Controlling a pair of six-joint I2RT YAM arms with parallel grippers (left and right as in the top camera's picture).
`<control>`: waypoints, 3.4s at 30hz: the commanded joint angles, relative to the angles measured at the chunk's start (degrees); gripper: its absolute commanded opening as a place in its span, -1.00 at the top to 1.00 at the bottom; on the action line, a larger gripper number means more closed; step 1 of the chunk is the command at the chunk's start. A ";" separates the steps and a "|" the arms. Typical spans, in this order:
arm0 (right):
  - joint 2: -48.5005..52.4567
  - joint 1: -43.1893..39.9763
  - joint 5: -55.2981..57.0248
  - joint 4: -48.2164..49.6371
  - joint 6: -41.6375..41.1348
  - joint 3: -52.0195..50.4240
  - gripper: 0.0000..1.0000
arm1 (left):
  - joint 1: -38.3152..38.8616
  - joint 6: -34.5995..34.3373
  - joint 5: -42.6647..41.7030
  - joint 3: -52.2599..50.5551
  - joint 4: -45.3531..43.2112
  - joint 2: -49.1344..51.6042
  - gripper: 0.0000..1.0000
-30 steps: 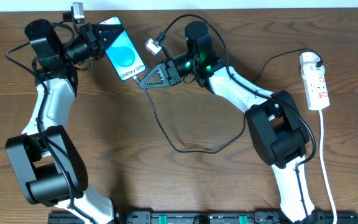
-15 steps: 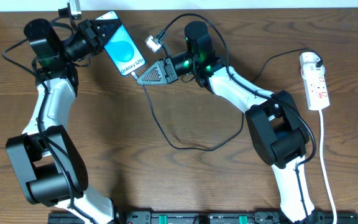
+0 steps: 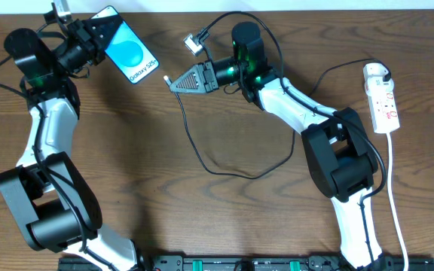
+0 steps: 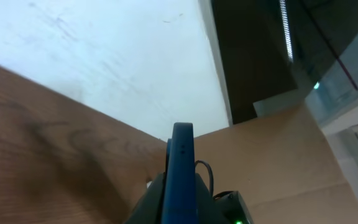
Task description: Plug charger to phone and switch on socket
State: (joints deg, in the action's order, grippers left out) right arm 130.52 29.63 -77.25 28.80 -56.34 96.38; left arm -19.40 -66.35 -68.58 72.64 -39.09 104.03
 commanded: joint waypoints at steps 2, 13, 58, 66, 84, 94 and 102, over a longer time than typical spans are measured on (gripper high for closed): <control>0.00 -0.17 1.11 7.63 -10.56 0.63 0.98 | 0.13 -5.73 0.72 0.66 -7.80 -1.27 0.85; 0.00 0.81 1.55 20.15 -20.61 0.63 0.98 | 0.52 -8.15 1.22 0.66 -10.99 -1.27 0.86; 0.00 1.75 2.36 21.81 -21.42 0.63 0.98 | 2.82 -5.90 -1.46 0.66 -11.02 -1.27 0.85; 0.00 1.77 2.29 21.81 -21.42 0.63 0.98 | 3.89 -5.29 -1.49 0.66 -10.99 -1.27 0.86; 0.00 1.88 1.90 21.79 -21.16 0.63 0.98 | 3.85 -4.02 -12.31 0.66 -10.97 -1.27 0.85; 0.00 1.88 1.25 21.77 -20.28 0.63 0.33 | 3.65 -4.00 -11.80 0.66 -10.95 -1.27 0.85; 0.00 0.00 -4.57 21.51 -16.20 0.61 -0.99 | -0.37 -5.38 -12.15 0.66 -10.91 -1.27 0.86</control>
State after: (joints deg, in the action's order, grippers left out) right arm 130.61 30.85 -79.79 50.41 -75.59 96.40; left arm -17.67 -70.67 -79.48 72.62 -49.52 104.03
